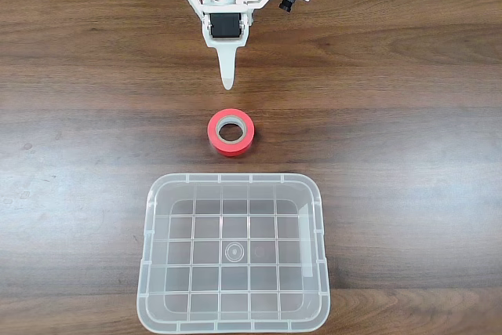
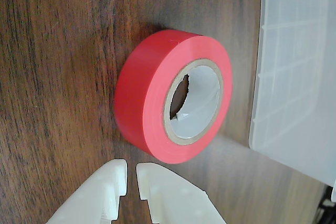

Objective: Grab the tape and place it in the box.

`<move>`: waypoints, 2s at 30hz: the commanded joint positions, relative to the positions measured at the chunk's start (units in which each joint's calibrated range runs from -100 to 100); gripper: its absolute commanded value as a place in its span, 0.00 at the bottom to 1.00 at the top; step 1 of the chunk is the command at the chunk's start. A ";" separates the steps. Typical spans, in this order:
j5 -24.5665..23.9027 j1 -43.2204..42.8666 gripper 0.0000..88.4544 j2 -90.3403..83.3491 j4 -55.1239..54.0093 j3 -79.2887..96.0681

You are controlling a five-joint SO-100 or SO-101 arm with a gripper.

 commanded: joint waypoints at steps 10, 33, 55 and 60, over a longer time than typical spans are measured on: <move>-0.46 0.05 0.01 -0.80 0.29 -0.40; -0.15 0.05 0.02 -0.80 0.21 -0.40; 0.06 0.71 0.01 -0.32 -10.92 -7.40; 0.06 0.78 0.01 -0.16 -6.73 -14.59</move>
